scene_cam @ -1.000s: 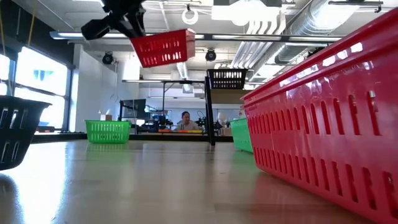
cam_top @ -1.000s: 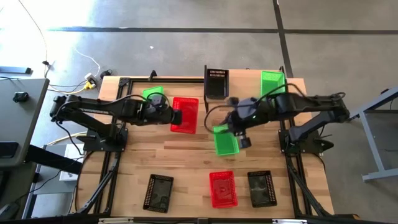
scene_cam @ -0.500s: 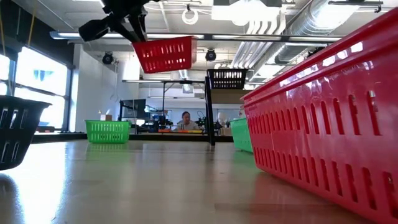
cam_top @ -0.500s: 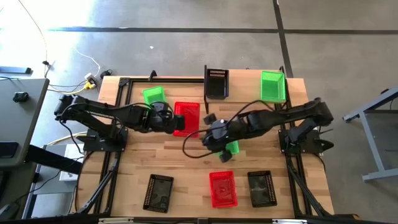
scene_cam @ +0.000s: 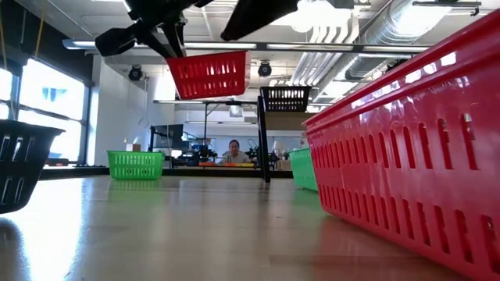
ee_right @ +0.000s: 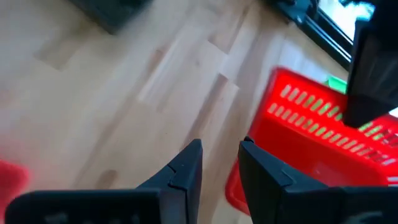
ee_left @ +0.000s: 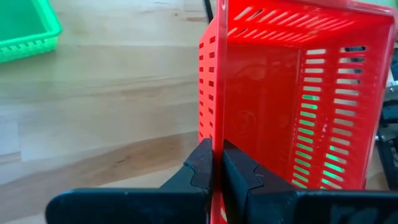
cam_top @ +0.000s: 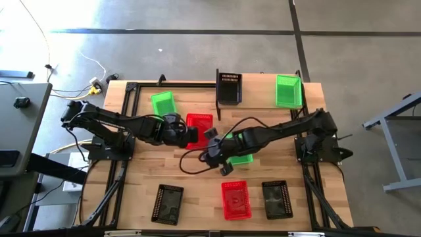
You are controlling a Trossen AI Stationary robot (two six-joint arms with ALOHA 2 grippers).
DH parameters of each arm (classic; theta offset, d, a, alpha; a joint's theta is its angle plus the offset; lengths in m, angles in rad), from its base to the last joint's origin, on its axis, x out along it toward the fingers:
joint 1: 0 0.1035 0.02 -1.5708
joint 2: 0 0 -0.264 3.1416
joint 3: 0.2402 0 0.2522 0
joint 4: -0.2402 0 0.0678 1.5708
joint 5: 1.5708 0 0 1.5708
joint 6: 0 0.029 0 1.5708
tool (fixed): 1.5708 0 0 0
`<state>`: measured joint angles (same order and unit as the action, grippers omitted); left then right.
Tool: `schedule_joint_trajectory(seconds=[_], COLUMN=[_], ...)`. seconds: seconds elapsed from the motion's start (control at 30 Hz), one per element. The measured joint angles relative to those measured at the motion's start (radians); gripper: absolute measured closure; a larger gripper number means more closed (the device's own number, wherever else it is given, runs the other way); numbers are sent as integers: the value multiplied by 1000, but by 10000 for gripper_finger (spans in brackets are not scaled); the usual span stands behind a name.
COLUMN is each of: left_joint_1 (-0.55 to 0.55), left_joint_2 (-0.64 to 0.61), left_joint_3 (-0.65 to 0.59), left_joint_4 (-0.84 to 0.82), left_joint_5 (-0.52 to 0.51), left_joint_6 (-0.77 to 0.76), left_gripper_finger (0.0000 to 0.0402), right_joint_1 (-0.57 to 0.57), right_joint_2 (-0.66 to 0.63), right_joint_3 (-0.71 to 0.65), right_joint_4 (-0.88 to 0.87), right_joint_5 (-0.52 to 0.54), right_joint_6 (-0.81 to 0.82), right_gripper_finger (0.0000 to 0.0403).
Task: Stack baskets on shelf by color
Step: Put the left red bin on the shelf
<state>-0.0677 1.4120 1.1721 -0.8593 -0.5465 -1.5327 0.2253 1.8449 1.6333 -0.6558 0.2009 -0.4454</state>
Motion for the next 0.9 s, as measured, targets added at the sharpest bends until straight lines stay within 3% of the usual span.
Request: schedule_joint_trajectory(seconds=[0.13, 0.57, 0.9], left_joint_1=[0, 1, 0], left_joint_2=[0, 0, 0], left_joint_3=[0, 0, 0], left_joint_4=[1, 59, 74], left_joint_5=[17, 15, 17], left_joint_6=[-2, 4, 10], left_gripper_finger=[399, 399, 397], right_joint_1=[0, -29, -40], right_joint_2=[28, 44, 44], right_joint_3=[0, 0, 0], right_joint_4=[2, -14, -61], right_joint_5=[99, 120, 125], right_joint_6=[-1, 106, 191], right_gripper_finger=[313, 318, 396])
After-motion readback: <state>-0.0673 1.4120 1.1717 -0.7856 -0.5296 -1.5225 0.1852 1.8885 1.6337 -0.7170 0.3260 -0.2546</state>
